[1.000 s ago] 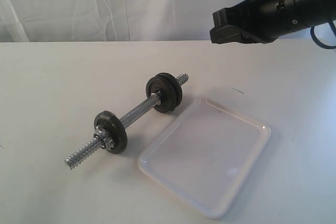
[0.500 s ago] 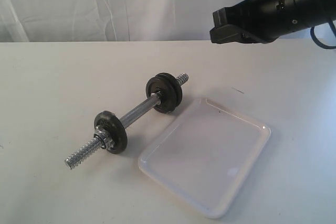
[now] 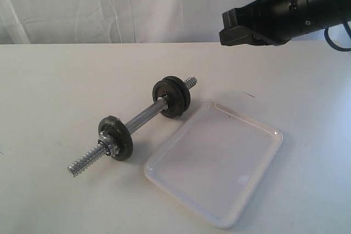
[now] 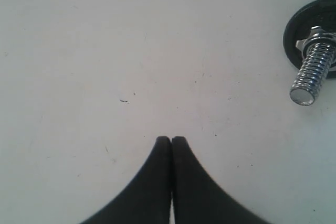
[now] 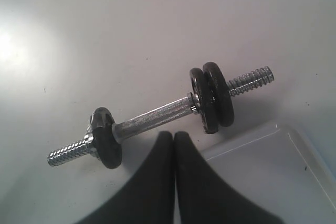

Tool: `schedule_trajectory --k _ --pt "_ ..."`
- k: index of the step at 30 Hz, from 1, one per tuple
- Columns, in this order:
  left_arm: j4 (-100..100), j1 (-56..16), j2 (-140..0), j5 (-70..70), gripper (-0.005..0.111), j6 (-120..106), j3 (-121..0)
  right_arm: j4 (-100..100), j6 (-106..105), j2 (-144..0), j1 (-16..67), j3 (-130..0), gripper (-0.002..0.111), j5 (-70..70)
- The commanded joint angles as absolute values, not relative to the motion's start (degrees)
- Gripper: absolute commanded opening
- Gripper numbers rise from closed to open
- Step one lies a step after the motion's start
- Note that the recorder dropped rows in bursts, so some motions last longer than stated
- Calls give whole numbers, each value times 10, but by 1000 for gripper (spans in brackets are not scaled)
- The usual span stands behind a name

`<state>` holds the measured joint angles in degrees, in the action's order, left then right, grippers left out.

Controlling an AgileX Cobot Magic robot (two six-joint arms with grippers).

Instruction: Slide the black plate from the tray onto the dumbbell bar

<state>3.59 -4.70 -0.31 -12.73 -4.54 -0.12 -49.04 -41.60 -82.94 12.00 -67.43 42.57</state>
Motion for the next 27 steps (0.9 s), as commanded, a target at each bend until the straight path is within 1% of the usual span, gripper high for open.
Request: schedule_trajectory --k 1,27 --pt "47 -47 0 -129 0 -23 0 -491 -415 -824 123 -673 0 421" --pt "8 -47 0 -121 0 0 0 -492 -415 -824 123 -673 0 421"
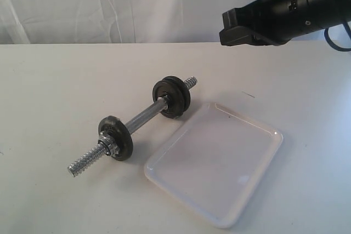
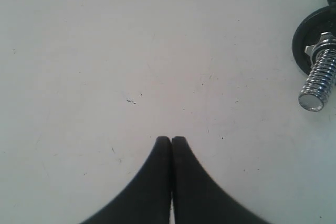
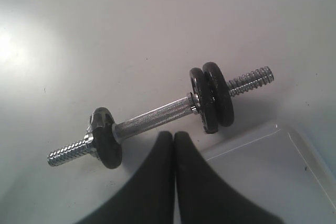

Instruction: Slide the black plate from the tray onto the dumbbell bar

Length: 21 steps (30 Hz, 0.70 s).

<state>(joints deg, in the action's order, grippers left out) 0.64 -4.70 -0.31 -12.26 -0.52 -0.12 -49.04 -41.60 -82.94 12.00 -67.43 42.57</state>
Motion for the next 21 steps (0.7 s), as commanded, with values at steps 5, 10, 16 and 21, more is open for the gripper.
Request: schedule_trajectory --k 5,10,16,21 --pt "8 -47 0 -121 0 0 0 -491 -415 -824 123 -673 0 421" --pt "8 -47 0 -121 0 0 0 -492 -415 -819 123 -673 0 419" --pt "8 -32 0 -121 0 0 0 -492 -415 -815 123 -673 0 418" --pt "8 -25 0 -121 0 0 0 -491 -415 -747 123 -673 0 419"
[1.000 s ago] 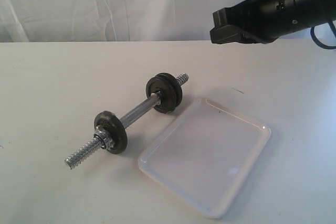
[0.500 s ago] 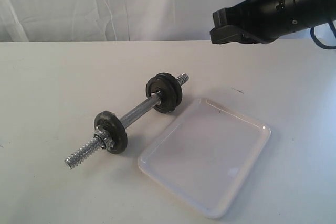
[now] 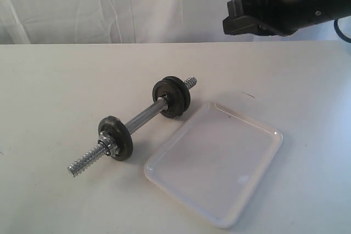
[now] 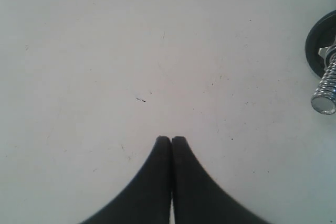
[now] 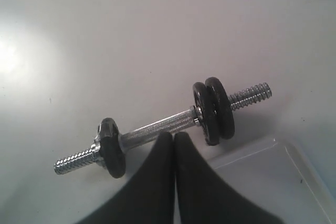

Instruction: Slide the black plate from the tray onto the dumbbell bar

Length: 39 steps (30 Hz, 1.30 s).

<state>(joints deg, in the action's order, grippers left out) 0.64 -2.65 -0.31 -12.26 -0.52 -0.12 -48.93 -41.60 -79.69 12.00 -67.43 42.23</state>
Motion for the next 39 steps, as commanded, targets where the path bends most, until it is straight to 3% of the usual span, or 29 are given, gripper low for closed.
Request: schedule_trajectory --k 1,11,25,39 --pt "8 -25 0 -121 0 0 0 -491 -415 -723 123 -673 0 419" --pt "8 -25 0 -121 0 0 0 -492 -415 -502 123 -673 0 417" --pt "8 -25 0 -121 0 0 0 -493 -415 -440 123 -664 0 415" --pt "8 -25 0 -121 0 0 0 -493 -415 -272 123 -415 0 372"
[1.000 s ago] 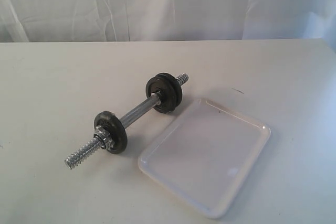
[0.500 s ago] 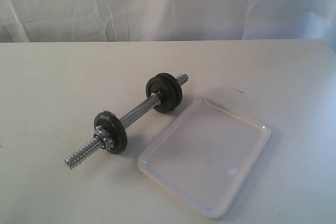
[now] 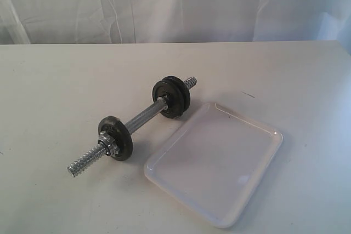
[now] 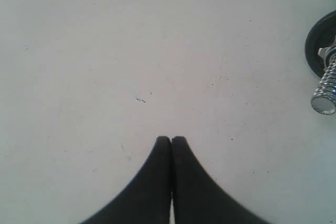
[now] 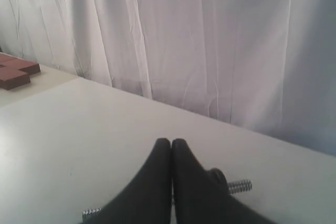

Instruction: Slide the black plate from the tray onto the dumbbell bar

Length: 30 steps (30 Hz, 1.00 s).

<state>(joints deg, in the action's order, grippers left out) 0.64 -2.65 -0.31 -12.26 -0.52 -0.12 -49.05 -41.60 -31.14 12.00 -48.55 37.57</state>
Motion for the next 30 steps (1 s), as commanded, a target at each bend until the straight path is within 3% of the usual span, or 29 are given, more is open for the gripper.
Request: schedule_trajectory --k 1,19,30 --pt "8 -25 0 -121 0 0 0 -493 -415 -261 123 -397 0 372" --pt "8 -25 0 -121 0 0 0 -492 -415 -237 137 -329 0 391" --pt "8 -25 0 -121 0 0 0 -492 -415 -96 136 -160 0 367"
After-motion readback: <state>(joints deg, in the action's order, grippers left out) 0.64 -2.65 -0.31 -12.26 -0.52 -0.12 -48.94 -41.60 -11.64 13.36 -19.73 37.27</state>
